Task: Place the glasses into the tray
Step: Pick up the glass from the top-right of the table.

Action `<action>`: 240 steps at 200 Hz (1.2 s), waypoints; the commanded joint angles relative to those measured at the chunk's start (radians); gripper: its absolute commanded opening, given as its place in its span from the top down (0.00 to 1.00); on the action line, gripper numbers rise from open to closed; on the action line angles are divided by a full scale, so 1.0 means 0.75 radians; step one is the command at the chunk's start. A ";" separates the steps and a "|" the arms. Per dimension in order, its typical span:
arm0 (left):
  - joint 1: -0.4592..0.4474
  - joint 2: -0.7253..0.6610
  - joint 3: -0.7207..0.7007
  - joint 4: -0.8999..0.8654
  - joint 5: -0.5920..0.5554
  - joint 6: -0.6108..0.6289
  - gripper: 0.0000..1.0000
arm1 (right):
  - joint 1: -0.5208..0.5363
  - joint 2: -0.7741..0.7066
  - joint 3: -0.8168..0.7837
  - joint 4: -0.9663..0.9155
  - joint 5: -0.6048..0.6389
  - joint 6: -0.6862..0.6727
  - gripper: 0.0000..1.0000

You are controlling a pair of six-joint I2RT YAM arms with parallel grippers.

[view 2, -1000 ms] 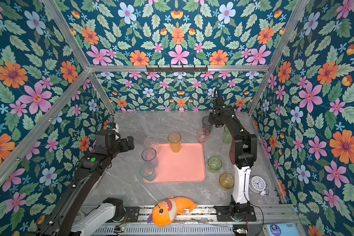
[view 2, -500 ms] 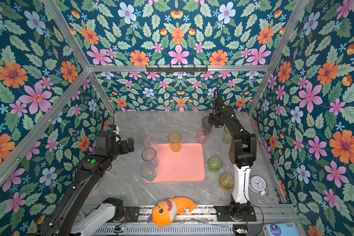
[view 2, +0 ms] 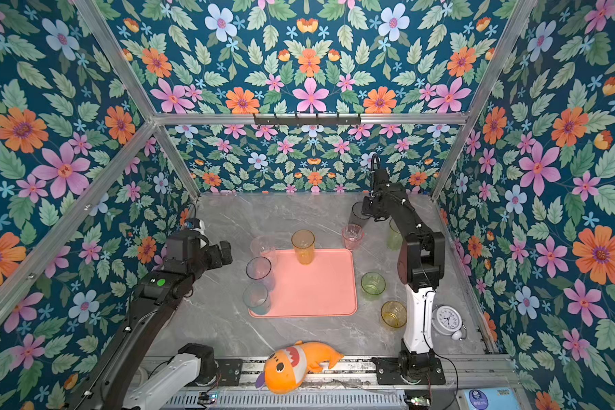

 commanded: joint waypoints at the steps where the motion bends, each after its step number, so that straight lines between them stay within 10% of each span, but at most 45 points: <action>1: 0.002 -0.002 -0.012 0.003 0.003 -0.016 0.01 | 0.000 0.004 0.010 -0.022 0.006 -0.007 0.96; 240: 0.001 -0.058 -0.060 -0.002 -0.008 -0.022 0.01 | 0.096 -0.435 0.176 -0.294 -0.011 -0.054 1.00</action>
